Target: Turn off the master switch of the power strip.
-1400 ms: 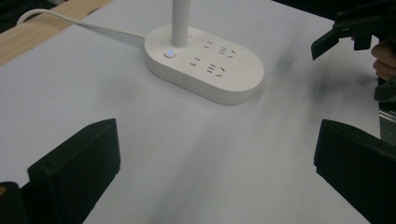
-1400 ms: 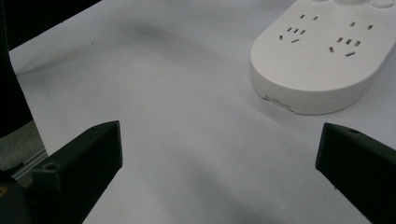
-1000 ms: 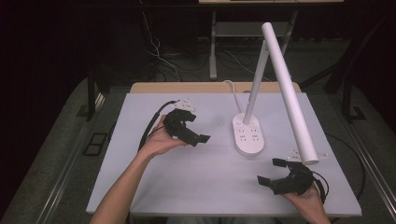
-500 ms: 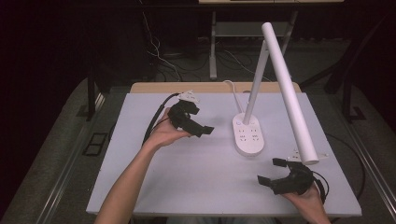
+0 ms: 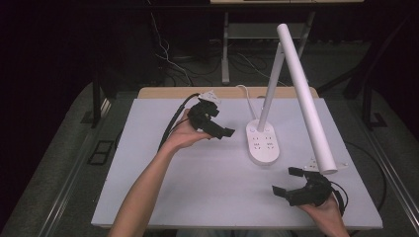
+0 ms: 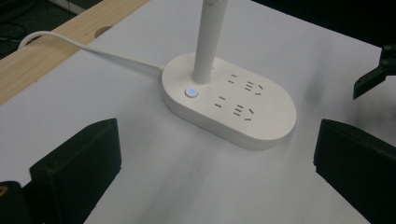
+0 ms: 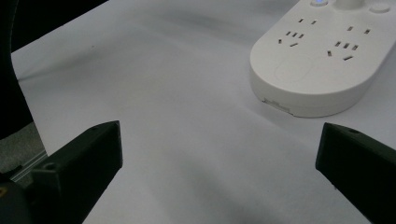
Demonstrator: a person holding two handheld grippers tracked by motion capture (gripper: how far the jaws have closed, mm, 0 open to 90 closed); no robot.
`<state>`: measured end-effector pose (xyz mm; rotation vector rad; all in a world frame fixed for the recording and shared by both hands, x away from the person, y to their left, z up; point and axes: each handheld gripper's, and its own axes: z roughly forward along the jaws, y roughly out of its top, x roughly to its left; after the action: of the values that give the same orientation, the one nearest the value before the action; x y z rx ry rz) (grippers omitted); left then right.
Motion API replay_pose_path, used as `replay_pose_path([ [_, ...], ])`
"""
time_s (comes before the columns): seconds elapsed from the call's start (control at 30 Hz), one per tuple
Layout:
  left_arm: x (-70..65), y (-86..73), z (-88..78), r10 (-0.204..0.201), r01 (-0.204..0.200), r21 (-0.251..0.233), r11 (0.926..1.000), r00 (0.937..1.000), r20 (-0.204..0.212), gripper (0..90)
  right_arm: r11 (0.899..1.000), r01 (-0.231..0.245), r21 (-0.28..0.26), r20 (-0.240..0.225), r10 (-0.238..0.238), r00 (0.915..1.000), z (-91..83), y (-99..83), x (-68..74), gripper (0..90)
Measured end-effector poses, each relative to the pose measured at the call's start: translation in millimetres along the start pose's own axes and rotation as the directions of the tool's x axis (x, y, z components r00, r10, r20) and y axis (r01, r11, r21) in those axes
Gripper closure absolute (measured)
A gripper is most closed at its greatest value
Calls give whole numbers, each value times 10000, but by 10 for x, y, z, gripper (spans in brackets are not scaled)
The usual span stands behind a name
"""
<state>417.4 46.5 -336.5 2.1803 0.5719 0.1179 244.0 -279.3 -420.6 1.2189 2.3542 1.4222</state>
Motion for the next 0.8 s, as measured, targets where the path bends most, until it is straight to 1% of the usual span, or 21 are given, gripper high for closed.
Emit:
replay_pose_path([
  [0.2, 15, 76, 110, 18, -18, 26, 10000, 10000, 0, 0, 10000, 0, -24, 6, 0, 10000, -3, -2, -5, 0],
  [0.23, 24, 96, 144, -33, 33, 37, 10000, 10000, 8, 0, 10000, -27, -12, -4, 27, 10000, -3, -1, -5, 0],
  [0.37, 42, 121, 188, -146, 146, 37, 9999, 9999, -43, 0, 10000, -11, -13, -34, 10, 10000, -3, -2, -2, 0],
  [0.47, 54, 134, 234, -290, 290, -68, 9996, 9996, -69, 0, 10000, 34, -27, -20, -34, 10000, -3, -3, -5, 0],
  [0.57, 76, 145, 282, -266, 266, -22, 9996, 9996, -109, 0, 10000, -15, -15, -23, 15, 10000, -7, -5, -12, 0],
  [0.67, 91, 158, 332, -424, 422, -117, 9990, 9990, -131, 0, 10000, -10, -13, -32, 10, 10000, -6, -5, -12, 0],
  [0.73, 104, 165, 366, -440, 438, -147, 9989, 9988, -194, 2, 10000, -22, -37, -35, 22, 10000, -5, -5, -9, 0],
  [0.8, 115, 166, 399, -577, 574, -160, 9982, 9981, -210, 3, 10000, -31, -30, -42, 31, 10000, -5, -5, -8, 0],
])
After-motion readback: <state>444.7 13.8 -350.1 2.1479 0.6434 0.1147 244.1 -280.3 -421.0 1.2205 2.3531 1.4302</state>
